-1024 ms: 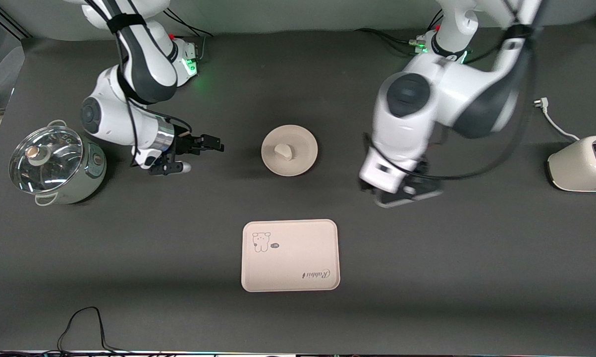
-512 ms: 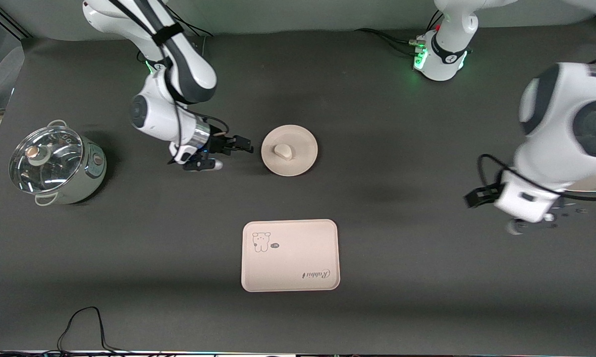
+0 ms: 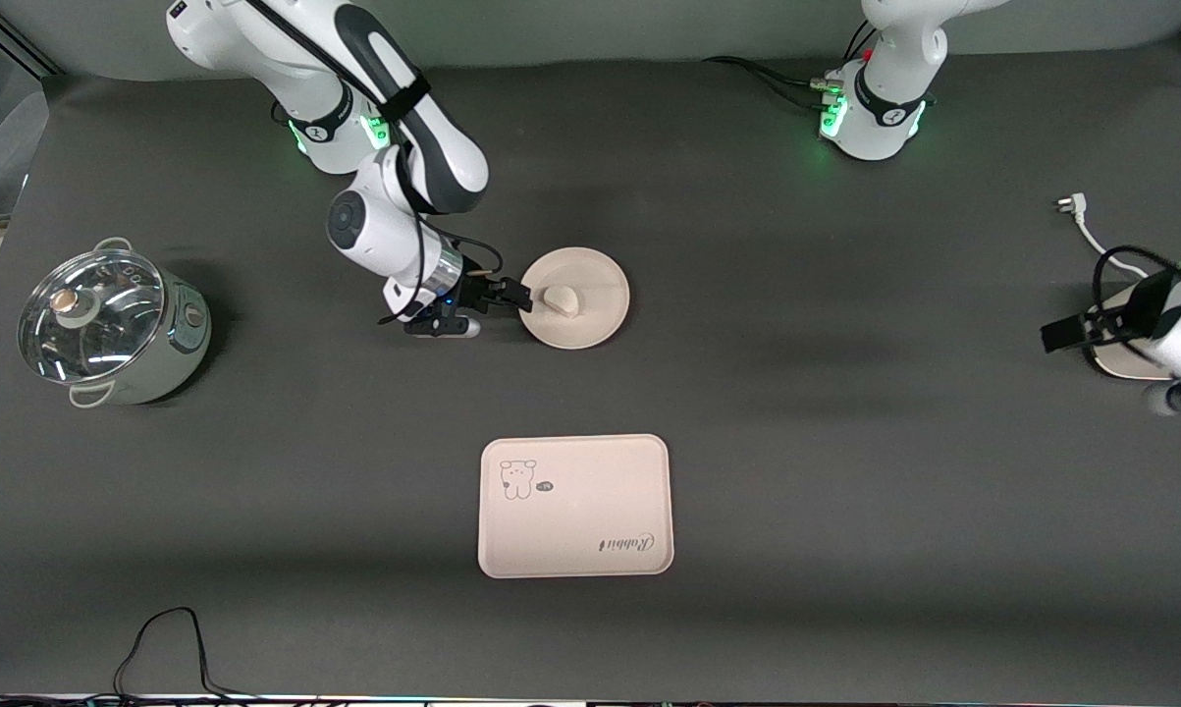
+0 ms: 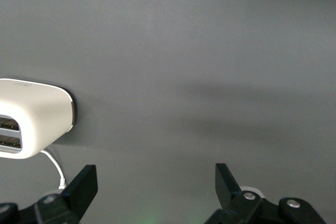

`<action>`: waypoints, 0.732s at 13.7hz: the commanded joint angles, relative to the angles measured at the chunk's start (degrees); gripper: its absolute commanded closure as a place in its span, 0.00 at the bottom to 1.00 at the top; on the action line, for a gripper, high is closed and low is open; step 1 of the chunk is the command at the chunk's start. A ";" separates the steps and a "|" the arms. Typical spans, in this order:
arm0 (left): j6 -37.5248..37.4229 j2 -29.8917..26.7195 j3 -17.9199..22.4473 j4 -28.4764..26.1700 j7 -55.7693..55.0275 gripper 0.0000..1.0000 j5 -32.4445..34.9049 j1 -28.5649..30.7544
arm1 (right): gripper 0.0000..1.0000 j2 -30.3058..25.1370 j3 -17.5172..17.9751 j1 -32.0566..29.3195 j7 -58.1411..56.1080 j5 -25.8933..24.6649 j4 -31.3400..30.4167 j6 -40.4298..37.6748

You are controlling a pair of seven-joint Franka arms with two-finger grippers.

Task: Place bun in plate and plate on tray
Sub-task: 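Grasp the plate rim with the right gripper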

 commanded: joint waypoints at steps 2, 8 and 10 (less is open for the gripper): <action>1.69 -7.74 4.42 -8.24 7.57 0.00 -1.87 -2.24 | 0.00 4.84 -0.55 4.33 -14.83 16.38 0.53 3.72; 5.83 -12.85 5.84 -14.58 8.63 0.00 -3.10 -3.30 | 0.38 6.09 -0.55 4.51 -19.62 21.34 0.61 3.99; 3.20 -12.76 5.92 -14.31 8.72 0.00 -5.03 -3.12 | 0.63 6.00 -0.55 4.51 -19.71 21.34 0.61 3.99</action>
